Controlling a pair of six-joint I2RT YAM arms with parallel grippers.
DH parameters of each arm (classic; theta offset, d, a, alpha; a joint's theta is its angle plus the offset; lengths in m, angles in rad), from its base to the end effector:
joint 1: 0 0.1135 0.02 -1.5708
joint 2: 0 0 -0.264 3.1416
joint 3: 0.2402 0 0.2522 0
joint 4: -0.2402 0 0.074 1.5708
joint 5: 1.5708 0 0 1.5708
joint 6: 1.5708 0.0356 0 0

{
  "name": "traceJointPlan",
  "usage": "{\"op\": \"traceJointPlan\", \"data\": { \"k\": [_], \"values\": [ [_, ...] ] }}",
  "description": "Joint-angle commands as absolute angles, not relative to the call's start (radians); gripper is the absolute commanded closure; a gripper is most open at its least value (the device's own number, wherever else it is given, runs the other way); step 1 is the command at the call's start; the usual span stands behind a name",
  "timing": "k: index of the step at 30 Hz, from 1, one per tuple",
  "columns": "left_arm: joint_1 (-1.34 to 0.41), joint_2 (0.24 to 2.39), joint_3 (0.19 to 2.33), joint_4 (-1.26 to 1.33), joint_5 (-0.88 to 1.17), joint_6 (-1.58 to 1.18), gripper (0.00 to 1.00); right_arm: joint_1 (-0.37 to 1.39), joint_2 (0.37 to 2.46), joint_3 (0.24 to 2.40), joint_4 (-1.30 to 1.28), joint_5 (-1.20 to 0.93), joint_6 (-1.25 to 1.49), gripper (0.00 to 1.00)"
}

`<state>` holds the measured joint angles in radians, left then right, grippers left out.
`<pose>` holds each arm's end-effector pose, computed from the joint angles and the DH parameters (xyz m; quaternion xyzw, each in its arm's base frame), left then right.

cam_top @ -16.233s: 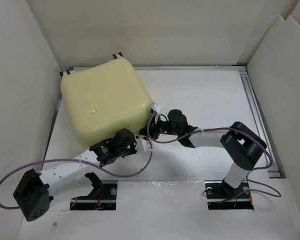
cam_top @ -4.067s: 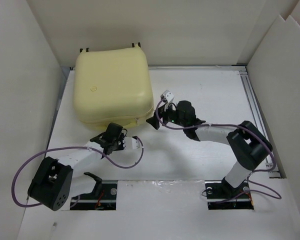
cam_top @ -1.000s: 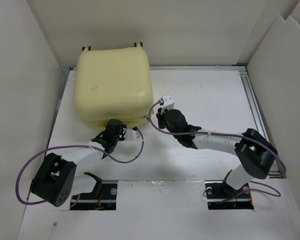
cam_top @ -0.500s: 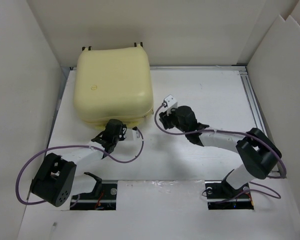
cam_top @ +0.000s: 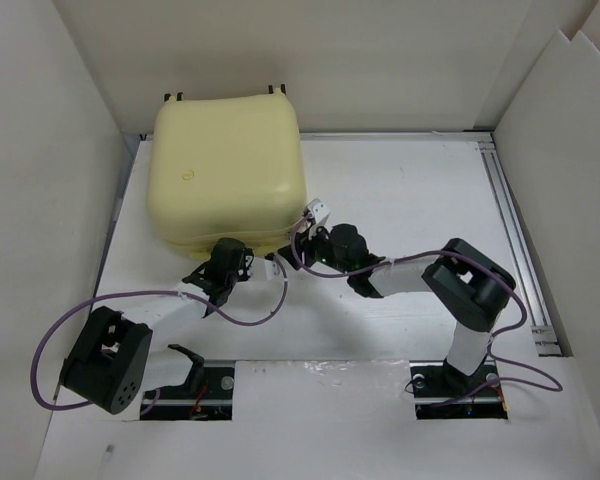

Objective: Pack the luggage

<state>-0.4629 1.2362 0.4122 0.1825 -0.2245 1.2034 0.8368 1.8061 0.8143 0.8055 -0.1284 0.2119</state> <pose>0.2101 -0.0960 0.1588 0.6237 0.6346 0.2545 0.3789 0.2466 0.2802 0.1778 -0.2751 0.7184 0.3616 0.5267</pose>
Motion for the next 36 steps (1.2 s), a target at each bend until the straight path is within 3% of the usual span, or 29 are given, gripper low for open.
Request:
{"op": "traceJointPlan", "data": {
  "k": [1, 4, 8, 9, 12, 15, 22, 36],
  "values": [
    [-0.44, 1.284, 0.364, 0.015, -0.198, 1.111, 1.0, 0.838, 1.784, 0.839, 0.986, -0.054, 0.275, 0.46],
    [-0.44, 1.284, 0.364, 0.015, -0.198, 1.111, 1.0, 0.838, 1.772, 0.827, 0.973, -0.003, 0.287, 0.51],
    [-0.44, 1.284, 0.364, 0.015, -0.198, 1.111, 1.0, 0.838, 1.781, 0.87, 0.931, -0.009, 0.287, 0.76],
    [-0.44, 1.284, 0.364, 0.015, -0.198, 1.111, 1.0, 0.838, 1.796, 0.87, 0.931, -0.009, 0.287, 0.86],
    [-0.44, 1.284, 0.364, 0.015, -0.198, 1.111, 1.0, 0.838, 1.805, 0.871, 0.968, -0.008, 0.297, 1.0],
    [-0.44, 1.284, 0.364, 0.015, -0.198, 1.101, 1.0, 0.838, 1.78, 0.841, 0.968, 0.087, 0.298, 1.0],
    [-0.44, 1.284, 0.364, 0.015, -0.198, 1.111, 1.0, 0.782, 1.648, 0.789, 0.591, 0.348, 0.308, 1.0],
    [-0.44, 1.275, 0.354, 0.015, -0.207, 1.111, 1.0, 0.644, 1.666, 0.877, 0.532, 0.335, 0.17, 1.0]
  ]
}}
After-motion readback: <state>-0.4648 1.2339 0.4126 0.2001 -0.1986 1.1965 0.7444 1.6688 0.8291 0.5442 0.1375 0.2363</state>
